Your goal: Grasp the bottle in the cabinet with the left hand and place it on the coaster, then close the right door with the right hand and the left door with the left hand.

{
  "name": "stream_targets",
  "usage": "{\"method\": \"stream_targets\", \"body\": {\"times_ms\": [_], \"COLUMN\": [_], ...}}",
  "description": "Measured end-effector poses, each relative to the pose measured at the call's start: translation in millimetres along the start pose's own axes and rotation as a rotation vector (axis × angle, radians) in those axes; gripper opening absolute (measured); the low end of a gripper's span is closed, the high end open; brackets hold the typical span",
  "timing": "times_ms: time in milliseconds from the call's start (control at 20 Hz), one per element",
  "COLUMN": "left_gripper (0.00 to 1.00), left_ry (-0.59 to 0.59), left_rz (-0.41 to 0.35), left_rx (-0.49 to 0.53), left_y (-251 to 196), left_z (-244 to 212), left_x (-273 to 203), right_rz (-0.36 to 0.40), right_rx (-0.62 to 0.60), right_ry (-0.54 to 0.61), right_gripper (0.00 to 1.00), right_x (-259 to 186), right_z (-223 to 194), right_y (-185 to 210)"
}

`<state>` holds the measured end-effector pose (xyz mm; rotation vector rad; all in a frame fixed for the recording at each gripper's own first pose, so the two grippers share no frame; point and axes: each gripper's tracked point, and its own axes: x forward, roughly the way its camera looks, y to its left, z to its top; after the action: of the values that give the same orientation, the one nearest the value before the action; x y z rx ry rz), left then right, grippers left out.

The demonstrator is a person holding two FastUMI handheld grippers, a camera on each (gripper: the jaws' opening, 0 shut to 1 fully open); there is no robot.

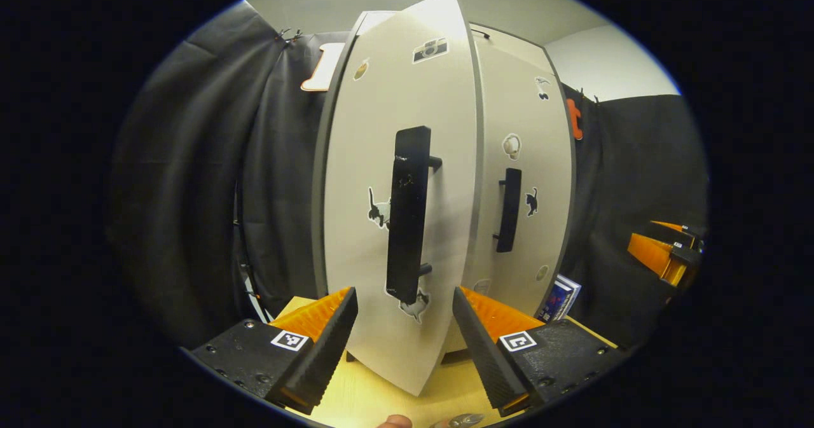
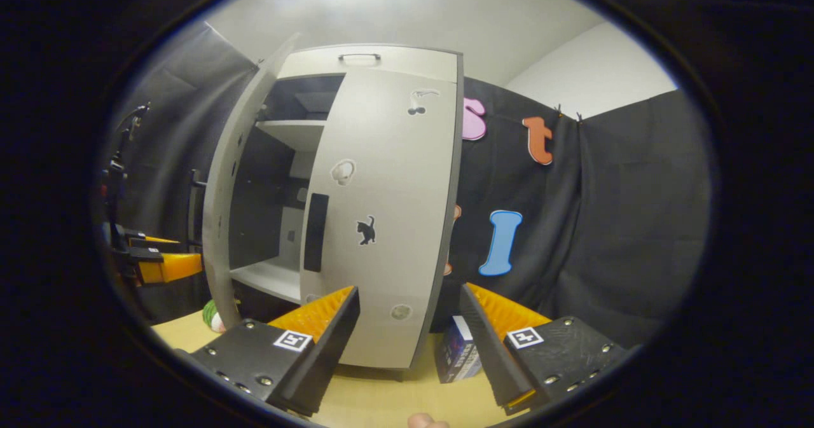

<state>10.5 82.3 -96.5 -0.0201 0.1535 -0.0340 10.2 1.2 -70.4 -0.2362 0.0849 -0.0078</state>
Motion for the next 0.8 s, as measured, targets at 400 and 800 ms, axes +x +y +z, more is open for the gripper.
{"method": "stream_targets", "body": {"times_ms": [400, 800], "left_gripper": [0.94, 0.93], "left_ry": [0.000, 0.003], "left_rz": [-0.006, 0.007], "left_rx": [0.000, 0.003], "left_y": [-10.7, -10.9], "left_z": [-0.2, -0.6], "left_x": [5.3, 4.8], "right_rz": [-0.010, 0.001], "right_rx": [0.005, 0.011], "right_ry": [0.000, 0.002], "right_gripper": [0.96, 0.94], "right_x": [4.2, 5.3], "right_z": [-2.5, -4.2], "right_y": [-12.3, -13.1]}}
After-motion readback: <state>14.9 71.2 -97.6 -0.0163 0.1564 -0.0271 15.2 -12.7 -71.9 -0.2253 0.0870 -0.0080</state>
